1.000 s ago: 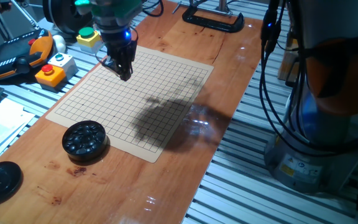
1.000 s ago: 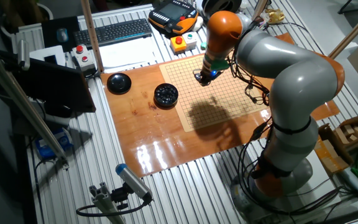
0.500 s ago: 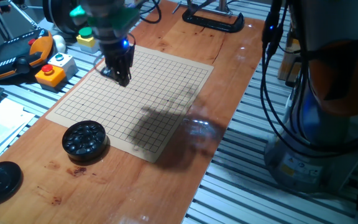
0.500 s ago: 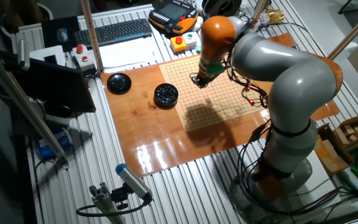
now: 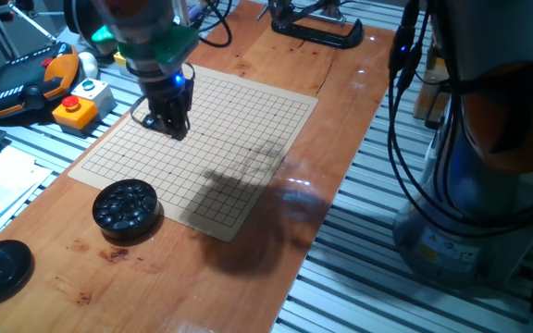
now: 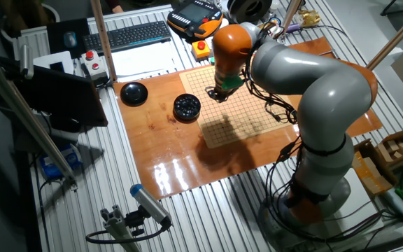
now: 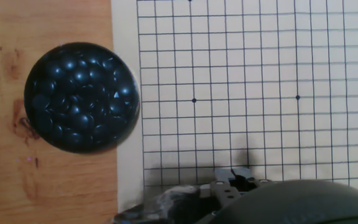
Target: Play the first move as black on the 3-4 point in the upper right corner of the Go board
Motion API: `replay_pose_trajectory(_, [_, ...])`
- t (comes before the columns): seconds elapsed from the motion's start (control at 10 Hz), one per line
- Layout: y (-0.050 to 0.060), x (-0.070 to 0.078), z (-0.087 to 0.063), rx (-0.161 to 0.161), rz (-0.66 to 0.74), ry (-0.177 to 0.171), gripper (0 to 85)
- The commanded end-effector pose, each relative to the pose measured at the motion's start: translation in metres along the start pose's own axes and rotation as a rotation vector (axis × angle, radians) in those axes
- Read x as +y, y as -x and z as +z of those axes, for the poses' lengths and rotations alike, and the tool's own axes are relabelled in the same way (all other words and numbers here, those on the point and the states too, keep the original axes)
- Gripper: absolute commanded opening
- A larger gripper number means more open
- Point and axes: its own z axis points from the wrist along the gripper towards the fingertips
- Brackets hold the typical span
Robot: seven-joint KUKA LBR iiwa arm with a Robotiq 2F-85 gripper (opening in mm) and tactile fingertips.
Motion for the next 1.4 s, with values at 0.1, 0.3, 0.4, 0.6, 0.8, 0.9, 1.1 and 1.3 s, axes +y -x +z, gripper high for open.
replay_pose_trajectory(0.1, [0.001,0.005,0.001,-0.002,0.016,-0.003,0.7])
replay_pose_trajectory(0.3, [0.005,0.006,0.009,0.011,0.018,0.003,0.7])
replay_pose_trajectory(0.4, [0.006,0.005,0.012,0.009,0.016,0.008,0.7])
replay_pose_trajectory(0.6, [0.009,0.006,0.019,-0.005,0.039,0.034,0.7])
replay_pose_trajectory(0.8, [0.01,0.007,0.022,0.006,0.035,0.055,0.7])
replay_pose_trajectory(0.9, [0.011,0.006,0.024,0.014,0.025,0.059,0.7])
replay_pose_trajectory(1.1, [0.01,0.007,0.022,0.028,0.019,0.067,0.7])
replay_pose_trajectory(1.3, [0.011,0.007,0.024,0.03,0.026,0.096,0.7])
